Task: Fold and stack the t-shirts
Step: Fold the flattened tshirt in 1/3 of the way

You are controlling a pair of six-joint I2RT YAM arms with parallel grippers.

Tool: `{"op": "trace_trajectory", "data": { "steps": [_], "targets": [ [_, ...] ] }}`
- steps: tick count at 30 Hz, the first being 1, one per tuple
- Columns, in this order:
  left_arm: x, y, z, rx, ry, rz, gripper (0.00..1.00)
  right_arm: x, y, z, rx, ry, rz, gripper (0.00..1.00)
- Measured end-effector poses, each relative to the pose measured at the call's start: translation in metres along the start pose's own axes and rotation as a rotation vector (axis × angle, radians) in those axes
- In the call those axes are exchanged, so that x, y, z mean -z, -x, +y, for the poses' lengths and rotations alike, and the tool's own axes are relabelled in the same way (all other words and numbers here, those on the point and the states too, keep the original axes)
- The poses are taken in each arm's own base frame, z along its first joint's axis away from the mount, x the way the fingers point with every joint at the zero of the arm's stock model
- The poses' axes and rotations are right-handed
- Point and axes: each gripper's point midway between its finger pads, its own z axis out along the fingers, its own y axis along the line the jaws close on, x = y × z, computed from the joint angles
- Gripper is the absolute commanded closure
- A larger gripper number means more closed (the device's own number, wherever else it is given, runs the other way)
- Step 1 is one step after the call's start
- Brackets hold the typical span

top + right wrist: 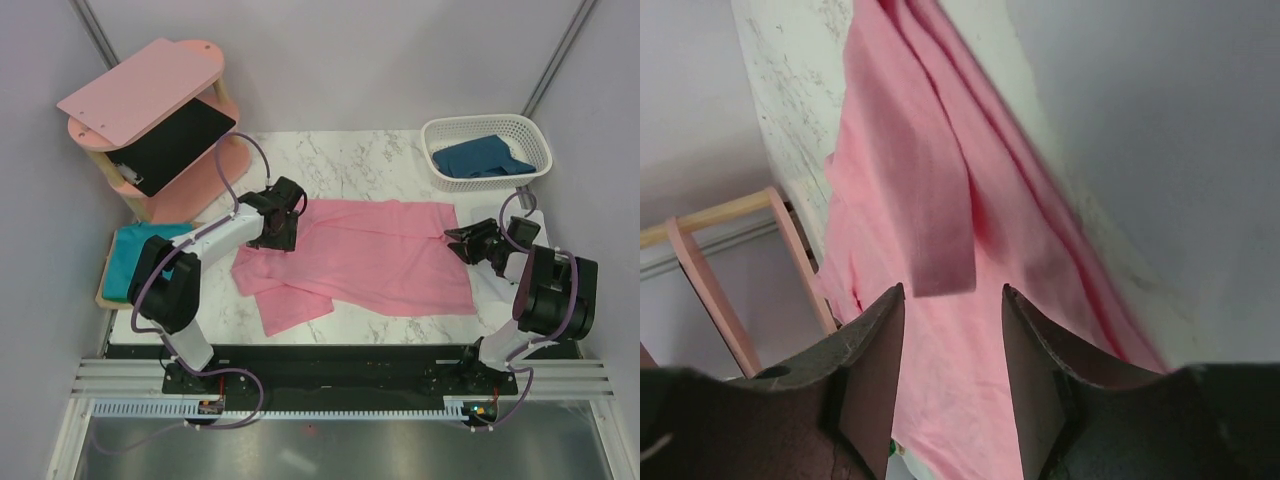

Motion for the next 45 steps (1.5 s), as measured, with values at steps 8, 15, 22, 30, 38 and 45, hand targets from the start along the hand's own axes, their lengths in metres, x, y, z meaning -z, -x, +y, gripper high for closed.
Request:
{"op": "trace_trajectory", "data": {
  "steps": [8, 15, 22, 30, 38, 45],
  "targets": [
    [-0.005, -0.003, 0.000, -0.004, 0.006, 0.011, 0.25, -0.016, -0.001, -0.010, -0.057, 0.021, 0.031, 0.50],
    [-0.009, -0.007, 0.000, -0.007, 0.012, 0.022, 0.25, -0.023, 0.002, -0.007, -0.076, 0.049, 0.031, 0.55],
    [-0.011, -0.008, 0.000, -0.010, 0.017, 0.027, 0.26, -0.025, 0.002, -0.006, -0.088, 0.054, 0.030, 0.55],
    [-0.018, -0.014, -0.001, -0.022, 0.025, 0.049, 0.27, -0.017, 0.008, 0.008, -0.064, 0.076, 0.002, 0.92],
    [-0.019, -0.015, -0.001, -0.024, 0.029, 0.052, 0.28, -0.017, 0.005, -0.002, -0.052, 0.024, 0.004, 1.00],
    [-0.022, -0.018, -0.001, -0.028, 0.034, 0.063, 0.29, -0.013, 0.028, 0.007, 0.098, -0.076, -0.049, 1.00]
  ]
}}
